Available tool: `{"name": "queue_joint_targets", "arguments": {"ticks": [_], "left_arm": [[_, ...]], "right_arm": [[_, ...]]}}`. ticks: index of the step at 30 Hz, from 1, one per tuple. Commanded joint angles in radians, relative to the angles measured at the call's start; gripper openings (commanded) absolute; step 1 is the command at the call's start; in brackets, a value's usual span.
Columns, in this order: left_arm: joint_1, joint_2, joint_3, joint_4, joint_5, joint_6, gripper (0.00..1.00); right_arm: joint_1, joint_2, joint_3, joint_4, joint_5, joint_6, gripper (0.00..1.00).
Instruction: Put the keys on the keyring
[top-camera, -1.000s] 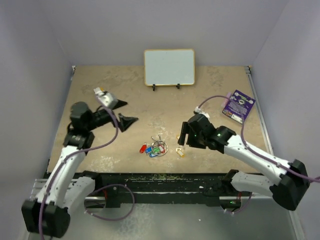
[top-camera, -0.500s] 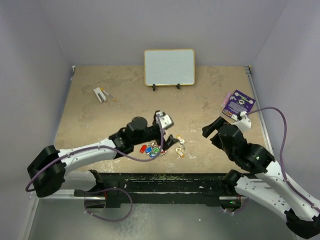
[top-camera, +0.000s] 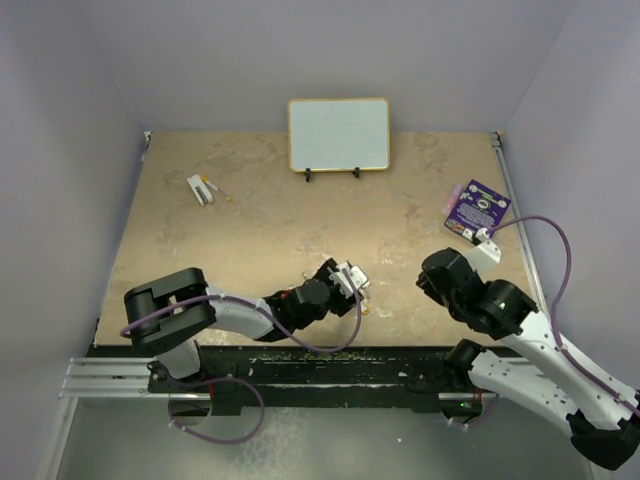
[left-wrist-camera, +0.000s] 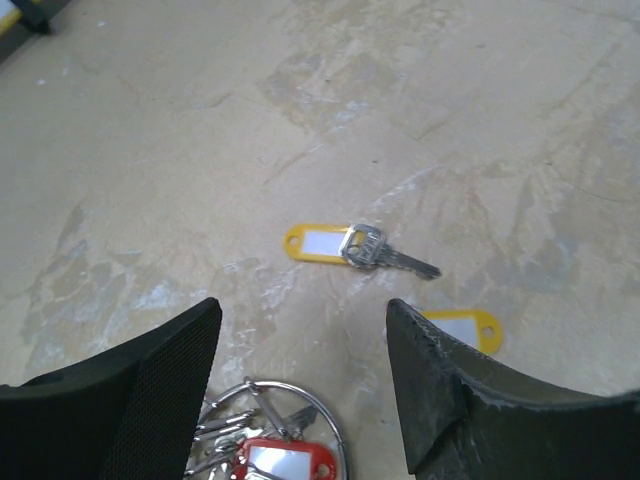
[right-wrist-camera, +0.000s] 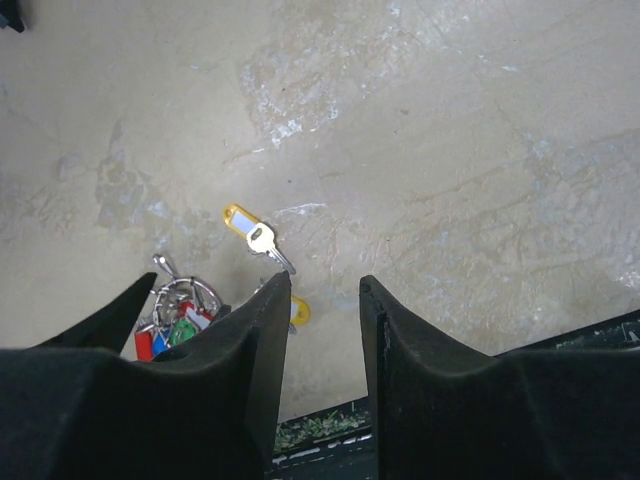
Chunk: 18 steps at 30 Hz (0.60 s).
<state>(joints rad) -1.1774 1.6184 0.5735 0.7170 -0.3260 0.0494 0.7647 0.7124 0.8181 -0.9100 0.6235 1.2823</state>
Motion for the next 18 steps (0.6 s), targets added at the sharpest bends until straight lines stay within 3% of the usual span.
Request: {"name": "queue_joint_targets", "arguments": {"ticks": [1,8,13,18], "left_arm": [[0.005,0.038,0.001,0.236,-0.173,0.005,0.75],[-0.017,0.134,0.046,0.324,-0.134,0.015,0.88],[-0.026,0.164,0.026,0.444,-0.152,0.03,0.88],[-0.066,0.225,0.077,0.392,-0.216,-0.009,0.85]], "right_arm": [[-0.001,-0.033,0.072,-0.118,0.072,0.079,0.39],[-0.001,-0.077,0.02,-0.022,0.039,0.018,0.42],[-0.002,-0.006,0.013,-0.076,0.082,0.112,0.41],[-0.001,0.026,0.02,-0.083,0.079,0.167,0.41]]}}
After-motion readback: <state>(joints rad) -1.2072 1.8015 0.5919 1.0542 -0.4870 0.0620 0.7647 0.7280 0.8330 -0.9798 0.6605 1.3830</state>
